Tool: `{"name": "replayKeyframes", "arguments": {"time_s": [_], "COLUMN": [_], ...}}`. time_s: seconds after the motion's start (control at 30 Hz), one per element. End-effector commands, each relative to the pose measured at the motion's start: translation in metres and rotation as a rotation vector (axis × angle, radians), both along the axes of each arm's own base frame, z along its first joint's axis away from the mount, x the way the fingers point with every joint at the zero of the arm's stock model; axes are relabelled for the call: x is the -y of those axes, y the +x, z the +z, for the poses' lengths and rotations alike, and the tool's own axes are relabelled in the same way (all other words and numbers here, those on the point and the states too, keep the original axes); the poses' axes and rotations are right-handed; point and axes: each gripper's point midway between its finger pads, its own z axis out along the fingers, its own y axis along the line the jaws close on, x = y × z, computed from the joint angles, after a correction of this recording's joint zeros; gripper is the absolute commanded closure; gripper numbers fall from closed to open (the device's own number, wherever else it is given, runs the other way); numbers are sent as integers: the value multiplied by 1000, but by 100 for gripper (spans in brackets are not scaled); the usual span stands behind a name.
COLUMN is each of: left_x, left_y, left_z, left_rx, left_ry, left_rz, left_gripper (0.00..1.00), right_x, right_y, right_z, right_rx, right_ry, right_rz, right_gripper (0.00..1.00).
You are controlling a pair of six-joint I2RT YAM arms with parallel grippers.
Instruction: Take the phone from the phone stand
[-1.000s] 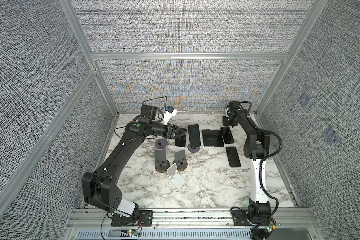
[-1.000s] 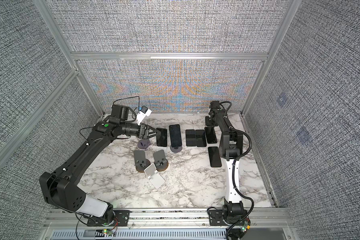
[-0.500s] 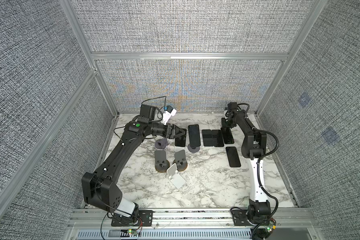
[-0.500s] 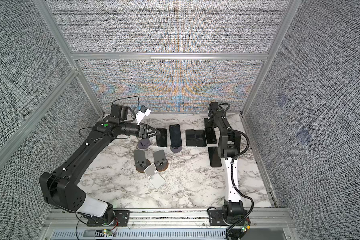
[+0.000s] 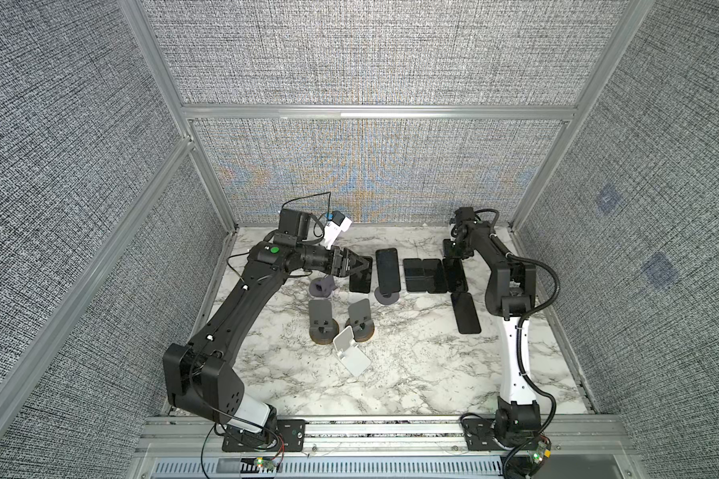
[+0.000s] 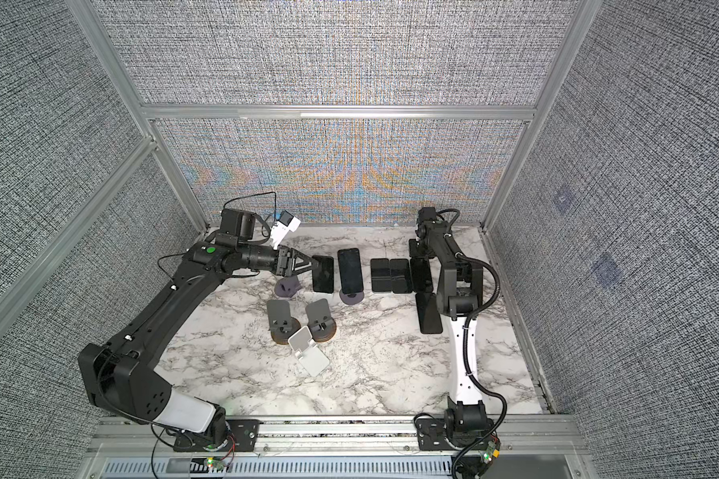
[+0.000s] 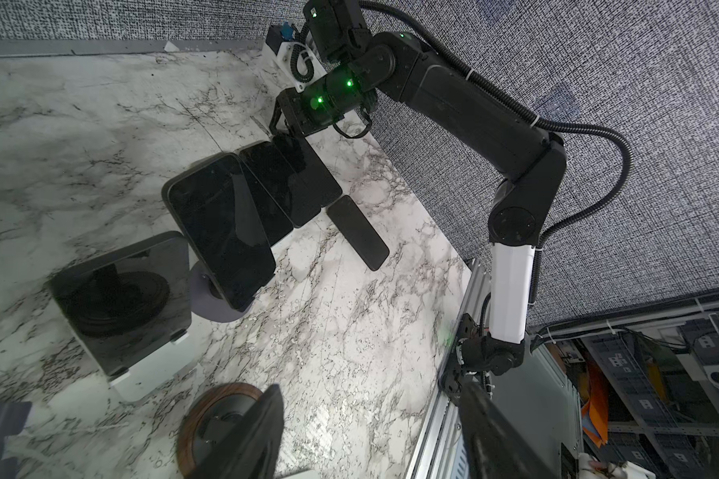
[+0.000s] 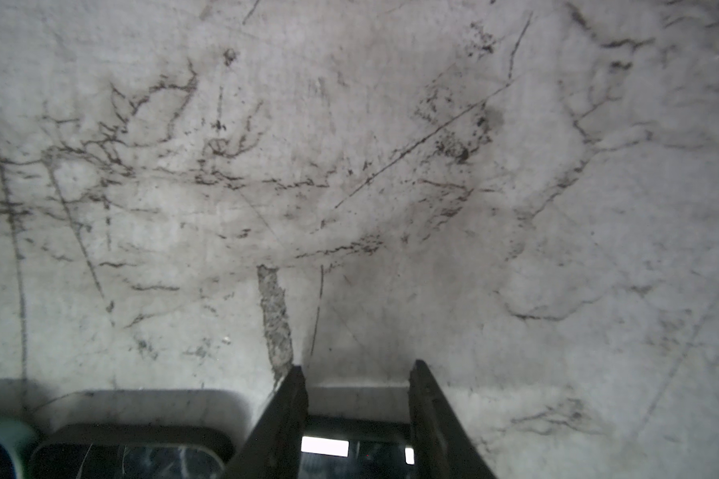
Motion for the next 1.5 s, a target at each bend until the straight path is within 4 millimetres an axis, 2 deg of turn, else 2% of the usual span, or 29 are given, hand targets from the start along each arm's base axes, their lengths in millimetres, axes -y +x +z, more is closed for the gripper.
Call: {"name": "replayKeyframes", "arguments": {"time_s": [0.0, 0.13, 0.27, 0.37, 0.5, 0.57, 0.67, 0.73, 0.93, 1.23, 1.47], "left_x": [-1, -4, -6, -13, -23, -26, -24, -26, -6, 18, 19], "left_y": [1, 5, 10, 24, 48, 58, 68, 83, 110, 120, 105], "left_z": [3, -3, -11, -22, -38, -45, -51, -59, -74, -95, -109], "left_rx": [26, 44, 66, 91, 145, 184, 314, 361, 301, 283, 237], "left_ry": [-3, 34, 67, 135, 234, 275, 322, 382, 415, 355, 335], "left_rz": [-2, 14, 27, 81, 159, 173, 102, 93, -56, -230, -287], "left_gripper": [32, 32, 32, 31, 28, 27, 27, 27, 27, 30, 34], "right_x": [0, 3, 8, 4, -11, -21, -38, -45, -60, -60, -57], "right_y": [1, 0, -16, -43, -88, -113, -146, -169, -227, -274, -287], "right_z": [19, 55, 89, 106, 120, 124, 128, 128, 132, 145, 152], "right_rx": [21, 69, 93, 78, 95, 101, 102, 91, 83, 70, 76], "right_ry": [4, 27, 56, 99, 184, 246, 338, 380, 467, 467, 459], "right_rz": [7, 9, 17, 32, 62, 81, 123, 140, 178, 181, 159], "right_gripper": [56, 41, 32, 29, 28, 29, 29, 29, 29, 30, 31]}}
